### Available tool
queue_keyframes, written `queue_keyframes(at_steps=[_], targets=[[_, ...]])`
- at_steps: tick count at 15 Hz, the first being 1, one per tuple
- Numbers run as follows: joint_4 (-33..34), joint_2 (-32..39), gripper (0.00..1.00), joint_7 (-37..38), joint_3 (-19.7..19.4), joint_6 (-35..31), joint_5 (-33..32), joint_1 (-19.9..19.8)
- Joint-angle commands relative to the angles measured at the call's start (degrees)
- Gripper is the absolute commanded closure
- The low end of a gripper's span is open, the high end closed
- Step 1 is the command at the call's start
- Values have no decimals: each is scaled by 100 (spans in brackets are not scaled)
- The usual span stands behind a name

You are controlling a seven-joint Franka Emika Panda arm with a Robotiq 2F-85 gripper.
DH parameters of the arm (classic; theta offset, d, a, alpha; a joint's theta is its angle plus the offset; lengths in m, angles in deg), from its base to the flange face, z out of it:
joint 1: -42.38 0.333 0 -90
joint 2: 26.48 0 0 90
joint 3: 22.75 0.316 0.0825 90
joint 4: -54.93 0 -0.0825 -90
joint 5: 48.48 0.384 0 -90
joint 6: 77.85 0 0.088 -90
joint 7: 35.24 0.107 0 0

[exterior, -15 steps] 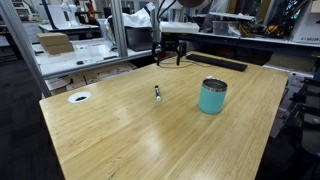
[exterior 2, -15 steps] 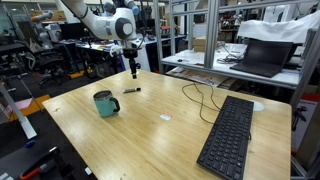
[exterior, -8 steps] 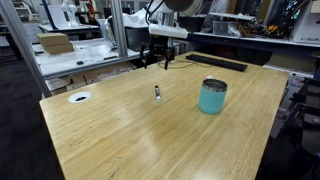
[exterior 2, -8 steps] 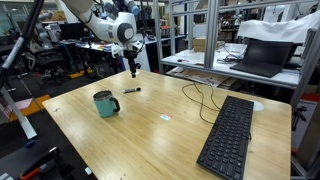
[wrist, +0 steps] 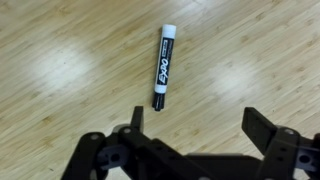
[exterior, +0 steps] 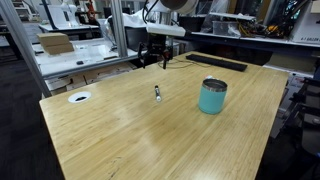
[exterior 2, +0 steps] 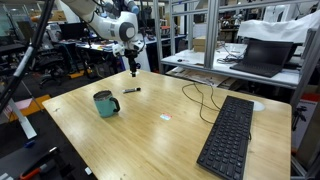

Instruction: Put the black marker inside the thermos

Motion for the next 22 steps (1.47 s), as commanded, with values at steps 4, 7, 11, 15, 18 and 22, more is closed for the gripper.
queue_keyframes(at_steps=[4, 7, 11, 15, 18, 22], targets=[[137, 90, 0, -37, -73, 54, 75, 56], [147, 90, 0, -37, -73, 62, 75, 57], [102, 163, 0, 120, -141, 132, 72, 66], [93, 407, 0, -4, -159, -88, 93, -10], [269, 695, 0, -74, -127, -62, 123, -53], [420, 932, 8, -162, -80, -56, 147, -66]])
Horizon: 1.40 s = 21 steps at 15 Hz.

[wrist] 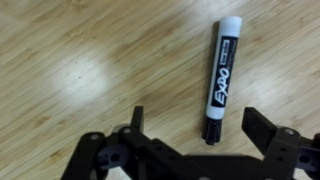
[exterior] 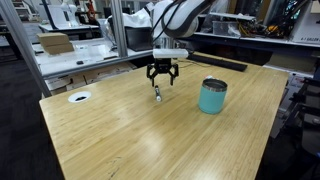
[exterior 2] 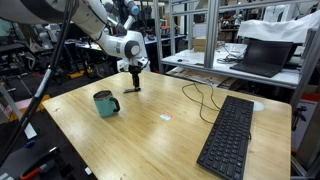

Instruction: Put the black marker inside the thermos

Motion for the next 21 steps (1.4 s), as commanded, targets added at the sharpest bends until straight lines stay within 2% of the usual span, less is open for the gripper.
queue_keyframes(at_steps=[1, 8, 12, 14, 16, 21], targets=[[302, 189, 26, -200, 73, -1, 147, -31], [686, 395, 77, -169, 129, 95, 160, 33], [897, 607, 100, -160, 162, 168, 189, 51], [1013, 679, 95, -169, 186, 220, 218, 49], [1043, 669, 95, -130, 177, 219, 220, 66], [553, 197, 95, 235, 49, 57, 17, 113]])
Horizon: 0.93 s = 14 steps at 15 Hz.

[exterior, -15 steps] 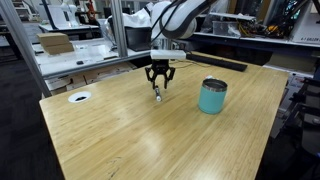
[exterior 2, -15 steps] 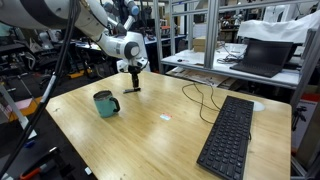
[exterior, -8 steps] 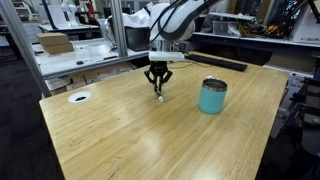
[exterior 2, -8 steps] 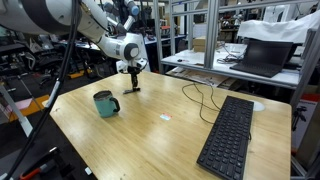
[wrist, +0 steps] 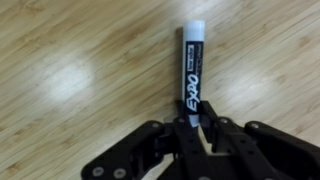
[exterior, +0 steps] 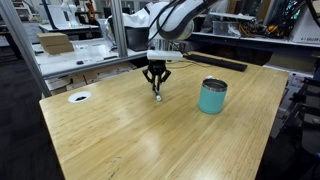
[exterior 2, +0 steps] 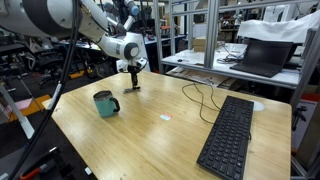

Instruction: Put the black marker inside the thermos

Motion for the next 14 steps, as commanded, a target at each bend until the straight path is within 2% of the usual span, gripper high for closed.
queue_keyframes(at_steps=[1, 7, 14], targets=[[-306, -367, 95, 304, -145, 8, -74, 62], [-997, -971, 95, 1240, -607, -221, -470, 394], [-2932, -2189, 95, 3018, -1552, -895, -1247, 1174]])
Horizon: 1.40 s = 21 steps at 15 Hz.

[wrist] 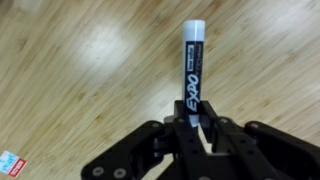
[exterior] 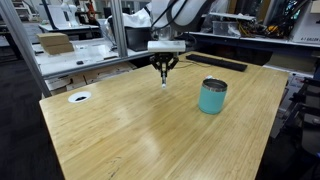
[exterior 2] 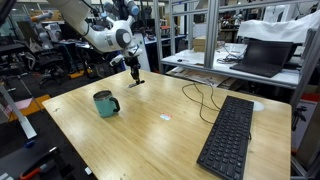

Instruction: Put the black marker inside the thermos

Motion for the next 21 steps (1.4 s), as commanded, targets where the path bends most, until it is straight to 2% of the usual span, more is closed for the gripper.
queue_keyframes(at_steps=[1, 6, 9, 10, 11, 17, 18, 21], targets=[[-1358, -955, 95, 999, -454, -352, -575, 437], [-2892, -2085, 95, 2409, -668, -258, -1690, 859], [-3894, -2844, 95, 3392, -648, -245, -2477, 966], [-3175, -2296, 95, 3001, -302, -12, -2261, 629], [-3372, -2452, 81, 3124, -251, -10, -2364, 615], [-3220, -2297, 81, 3107, -183, -14, -2345, 534], [-3158, -2282, 95, 3273, -265, 126, -2405, 596], [-3126, -2405, 95, 3968, -451, 616, -2837, 757]])
